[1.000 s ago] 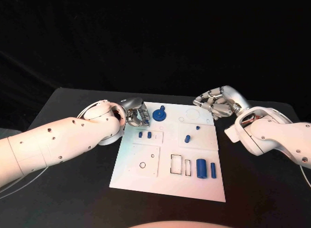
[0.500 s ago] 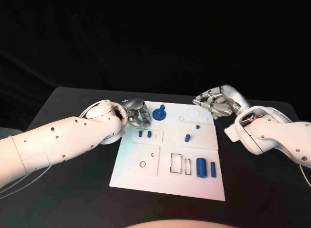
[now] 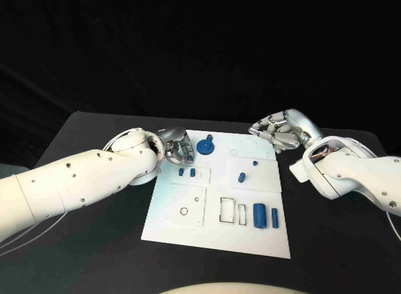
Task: Assemble the parts on the task board
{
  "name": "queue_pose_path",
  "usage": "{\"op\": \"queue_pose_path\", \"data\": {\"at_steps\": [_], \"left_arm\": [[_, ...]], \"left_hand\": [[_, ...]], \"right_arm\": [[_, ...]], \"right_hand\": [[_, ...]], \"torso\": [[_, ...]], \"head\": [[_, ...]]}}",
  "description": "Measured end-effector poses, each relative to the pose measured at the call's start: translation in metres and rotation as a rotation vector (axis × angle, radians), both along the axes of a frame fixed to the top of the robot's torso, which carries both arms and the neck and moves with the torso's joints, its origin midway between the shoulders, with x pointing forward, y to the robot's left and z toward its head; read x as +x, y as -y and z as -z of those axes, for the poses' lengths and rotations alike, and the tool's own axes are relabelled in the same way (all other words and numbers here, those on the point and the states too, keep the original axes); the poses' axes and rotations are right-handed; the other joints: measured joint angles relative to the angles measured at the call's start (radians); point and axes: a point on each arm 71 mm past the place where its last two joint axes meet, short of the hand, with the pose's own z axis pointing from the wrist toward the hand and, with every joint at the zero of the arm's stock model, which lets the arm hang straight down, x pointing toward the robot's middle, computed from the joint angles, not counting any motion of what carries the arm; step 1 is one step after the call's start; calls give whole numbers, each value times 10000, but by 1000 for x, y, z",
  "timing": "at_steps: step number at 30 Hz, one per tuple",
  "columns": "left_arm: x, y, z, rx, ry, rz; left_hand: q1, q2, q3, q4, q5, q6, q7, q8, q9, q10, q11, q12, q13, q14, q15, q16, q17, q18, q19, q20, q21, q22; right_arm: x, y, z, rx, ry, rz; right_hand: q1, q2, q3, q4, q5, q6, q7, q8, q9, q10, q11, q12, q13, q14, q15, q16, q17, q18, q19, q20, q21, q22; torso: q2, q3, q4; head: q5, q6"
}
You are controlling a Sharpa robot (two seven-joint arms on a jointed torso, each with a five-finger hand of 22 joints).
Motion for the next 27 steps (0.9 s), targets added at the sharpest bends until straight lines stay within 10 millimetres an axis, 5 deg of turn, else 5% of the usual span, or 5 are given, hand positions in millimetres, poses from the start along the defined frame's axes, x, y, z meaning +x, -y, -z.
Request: {"op": "queue_pose_path", "data": {"at_steps": [17, 27], "left_arm": [[0, 1, 3, 79, -96, 62], [0, 0, 5, 130, -171, 40]], "left_hand": [[-91, -91, 58, -25, 1, -4, 3, -40, -43, -1, 0, -75, 0, 0, 0, 0, 17, -1, 0, 0, 0, 4], [-273, -273, 282, -85, 1, -907, 120, -69, -430, 36, 37, -314, 17, -36, 36, 48, -51, -1, -38, 38, 0, 7]], "right_arm": [[0, 0, 0, 6, 2, -15], [0, 0, 0, 4, -1, -12]], "right_hand": [[0, 0, 1, 0, 0, 1, -1, 0, -2, 0, 0, 0, -1, 0, 0, 0, -1, -1, 0, 0, 0, -2], [0, 0, 1, 0, 0, 1, -1, 0, -3, 0, 0, 0, -1, 0, 0, 0, -1, 0, 0, 1, 0, -3]], "torso": [[5, 0, 3], [2, 0, 1]], "head": [[-28, -7], [-22, -10]]}}
